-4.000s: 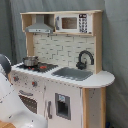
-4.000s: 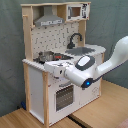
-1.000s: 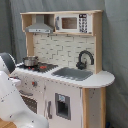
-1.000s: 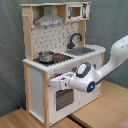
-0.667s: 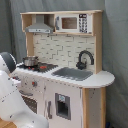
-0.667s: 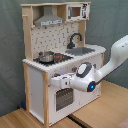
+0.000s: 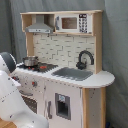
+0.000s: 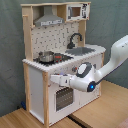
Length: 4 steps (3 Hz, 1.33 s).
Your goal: Play with the kitchen
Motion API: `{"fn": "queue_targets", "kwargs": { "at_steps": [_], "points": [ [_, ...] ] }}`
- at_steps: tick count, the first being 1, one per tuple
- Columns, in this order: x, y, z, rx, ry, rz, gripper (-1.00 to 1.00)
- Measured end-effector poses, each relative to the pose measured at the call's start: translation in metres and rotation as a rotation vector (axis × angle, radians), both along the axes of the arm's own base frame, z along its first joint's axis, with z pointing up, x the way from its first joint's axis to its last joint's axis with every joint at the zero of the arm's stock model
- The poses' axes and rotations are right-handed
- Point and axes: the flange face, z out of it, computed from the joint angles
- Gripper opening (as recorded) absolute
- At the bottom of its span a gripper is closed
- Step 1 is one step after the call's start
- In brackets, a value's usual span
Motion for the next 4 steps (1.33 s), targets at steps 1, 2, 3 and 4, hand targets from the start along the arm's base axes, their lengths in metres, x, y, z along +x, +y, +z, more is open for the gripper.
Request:
{"fn": "queue_targets", "kwargs": {
  "at_steps": [1,2,3,4],
  "points": [
    [0.0,0.0005,0.0003,0.118,0.004,-0.011,-1.0],
    [-0.0001,0.0009,0.0006,0.222,0.007,-0.02,-1.0],
    [-0.0002,0.0013,0.0009,0.326,0.011,-0.029,-1.0],
    [-0.0005,0.0018,0.0013,0.44,0.015,-0.039,-1.0]
  ]
}}
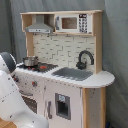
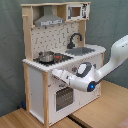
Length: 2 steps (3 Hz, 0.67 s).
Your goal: Play with the kitchen
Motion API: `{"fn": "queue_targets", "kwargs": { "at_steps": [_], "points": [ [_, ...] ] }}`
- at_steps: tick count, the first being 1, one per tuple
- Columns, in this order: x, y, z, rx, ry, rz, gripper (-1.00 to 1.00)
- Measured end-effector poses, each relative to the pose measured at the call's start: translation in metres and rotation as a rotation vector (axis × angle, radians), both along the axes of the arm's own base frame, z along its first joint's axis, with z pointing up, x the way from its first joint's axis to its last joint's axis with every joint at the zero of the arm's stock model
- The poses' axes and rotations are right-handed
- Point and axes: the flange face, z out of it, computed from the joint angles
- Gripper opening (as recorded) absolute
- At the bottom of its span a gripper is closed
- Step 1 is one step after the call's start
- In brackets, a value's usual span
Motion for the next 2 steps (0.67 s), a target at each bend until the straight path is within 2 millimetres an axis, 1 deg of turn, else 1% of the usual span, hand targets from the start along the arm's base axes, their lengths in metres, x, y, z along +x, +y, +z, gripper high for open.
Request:
{"fn": "queue_targets", "kwargs": {
  "at_steps": [2],
  "points": [
    [-0.0006,0.0009,0.0009,0.207,0.006,-0.02,-1.0]
  ]
}}
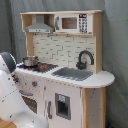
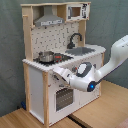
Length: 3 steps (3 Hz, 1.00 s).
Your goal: Play with the kitchen
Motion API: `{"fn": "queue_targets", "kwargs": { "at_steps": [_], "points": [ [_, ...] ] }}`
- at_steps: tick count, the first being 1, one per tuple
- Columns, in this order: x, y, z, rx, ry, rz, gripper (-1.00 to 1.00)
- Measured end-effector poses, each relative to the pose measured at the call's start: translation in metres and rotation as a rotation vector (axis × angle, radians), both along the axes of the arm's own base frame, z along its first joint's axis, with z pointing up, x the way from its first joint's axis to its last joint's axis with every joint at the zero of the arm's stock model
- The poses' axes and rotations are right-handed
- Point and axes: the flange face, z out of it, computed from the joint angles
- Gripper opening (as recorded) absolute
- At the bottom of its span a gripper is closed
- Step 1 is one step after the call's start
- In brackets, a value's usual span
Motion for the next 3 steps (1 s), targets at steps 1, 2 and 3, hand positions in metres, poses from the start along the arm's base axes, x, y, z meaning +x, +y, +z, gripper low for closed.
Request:
{"fn": "queue_targets", "kwargs": {
  "at_steps": [1,2,3],
  "points": [
    [-0.001,0.001,0.0,0.04,0.003,-0.002,-1.0],
    [-0.001,0.001,0.0,0.04,0.003,-0.001,1.0],
    [-0.029,0.006,0.006,-0.048,0.019,0.04,1.0]
  ]
}}
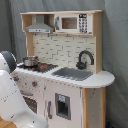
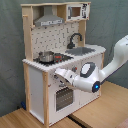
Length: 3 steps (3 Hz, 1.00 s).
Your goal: Play with the kitchen
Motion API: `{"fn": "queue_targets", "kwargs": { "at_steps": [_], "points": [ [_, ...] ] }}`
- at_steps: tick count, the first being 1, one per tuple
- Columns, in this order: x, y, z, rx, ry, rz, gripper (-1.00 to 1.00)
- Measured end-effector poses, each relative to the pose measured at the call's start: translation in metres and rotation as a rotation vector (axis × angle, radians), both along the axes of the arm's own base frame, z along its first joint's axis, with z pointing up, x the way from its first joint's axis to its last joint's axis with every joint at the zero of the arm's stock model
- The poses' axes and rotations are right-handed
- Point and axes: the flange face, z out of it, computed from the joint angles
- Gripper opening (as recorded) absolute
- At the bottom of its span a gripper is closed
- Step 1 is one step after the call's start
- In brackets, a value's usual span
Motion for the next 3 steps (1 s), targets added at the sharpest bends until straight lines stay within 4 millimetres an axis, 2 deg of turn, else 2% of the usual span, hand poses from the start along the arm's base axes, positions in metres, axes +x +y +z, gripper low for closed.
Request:
{"fn": "queue_targets", "kwargs": {
  "at_steps": [1,2,3],
  "points": [
    [-0.003,0.002,0.017,-0.075,-0.04,0.011,1.0],
    [-0.009,0.005,0.044,-0.115,-0.089,0.03,1.0],
    [-0.001,0.01,0.075,-0.13,-0.187,-0.007,1.0]
  ]
}}
